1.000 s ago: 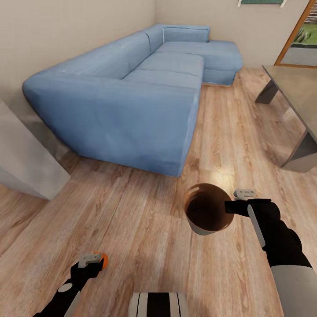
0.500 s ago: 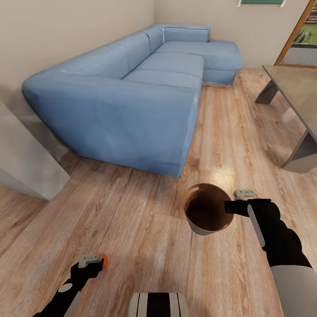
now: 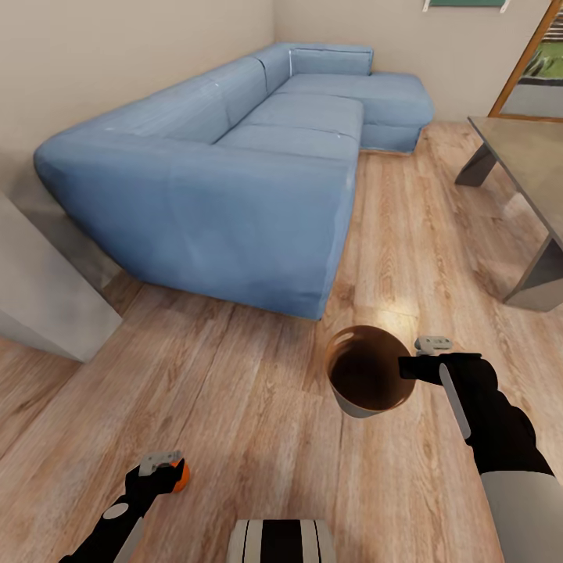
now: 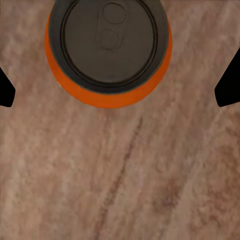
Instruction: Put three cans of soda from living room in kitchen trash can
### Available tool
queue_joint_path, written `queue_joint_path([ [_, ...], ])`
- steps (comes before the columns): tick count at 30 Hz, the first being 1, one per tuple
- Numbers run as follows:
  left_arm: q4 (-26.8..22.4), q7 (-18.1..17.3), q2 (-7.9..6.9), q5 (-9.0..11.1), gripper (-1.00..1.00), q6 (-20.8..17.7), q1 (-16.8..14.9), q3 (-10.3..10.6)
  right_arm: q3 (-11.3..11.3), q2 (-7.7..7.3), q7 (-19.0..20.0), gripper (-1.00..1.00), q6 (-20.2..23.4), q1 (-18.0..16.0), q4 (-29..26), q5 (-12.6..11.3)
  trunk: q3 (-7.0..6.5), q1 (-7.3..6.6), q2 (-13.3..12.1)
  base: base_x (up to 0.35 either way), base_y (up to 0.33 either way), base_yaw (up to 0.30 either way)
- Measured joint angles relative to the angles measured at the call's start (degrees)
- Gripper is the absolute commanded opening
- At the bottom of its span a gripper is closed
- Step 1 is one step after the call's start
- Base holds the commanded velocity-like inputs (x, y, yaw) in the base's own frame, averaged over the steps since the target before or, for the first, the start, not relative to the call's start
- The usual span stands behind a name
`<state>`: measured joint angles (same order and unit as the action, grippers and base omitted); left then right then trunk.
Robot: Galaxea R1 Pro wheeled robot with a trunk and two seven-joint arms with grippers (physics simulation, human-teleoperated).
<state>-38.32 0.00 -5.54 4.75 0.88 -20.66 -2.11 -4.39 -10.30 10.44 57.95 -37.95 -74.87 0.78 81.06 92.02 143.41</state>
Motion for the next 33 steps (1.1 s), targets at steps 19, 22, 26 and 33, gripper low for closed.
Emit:
queue_joint_path([
  [19, 0.0, 0.0, 0.00, 0.0, 1.00, 0.0, 0.0, 0.1, 0.0, 0.01, 0.0, -1.00, 0.0, 0.0, 0.0, 0.0, 1.49, 0.00, 0.0, 0.001, 0.000, 0.000],
  [22, 0.0, 0.0, 0.00, 0.0, 1.00, 0.0, 0.0, 0.1, 0.0, 0.01, 0.0, -1.00, 0.0, 0.0, 0.0, 0.0, 1.74, 0.00, 0.0, 0.000, 0.000, 0.000],
  [26, 0.0, 0.0, 0.00, 0.0, 1.00, 0.0, 0.0, 0.1, 0.0, 0.00, 0.0, -1.00, 0.0, 0.0, 0.0, 0.0, 1.87, 0.00, 0.0, 0.000, 0.000, 0.000],
  [33, 0.0, 0.0, 0.00, 0.0, 1.00, 0.0, 0.0, 0.1, 0.0, 0.01, 0.0, -1.00, 0.0, 0.0, 0.0, 0.0, 1.93, 0.00, 0.0, 0.000, 0.000, 0.000],
])
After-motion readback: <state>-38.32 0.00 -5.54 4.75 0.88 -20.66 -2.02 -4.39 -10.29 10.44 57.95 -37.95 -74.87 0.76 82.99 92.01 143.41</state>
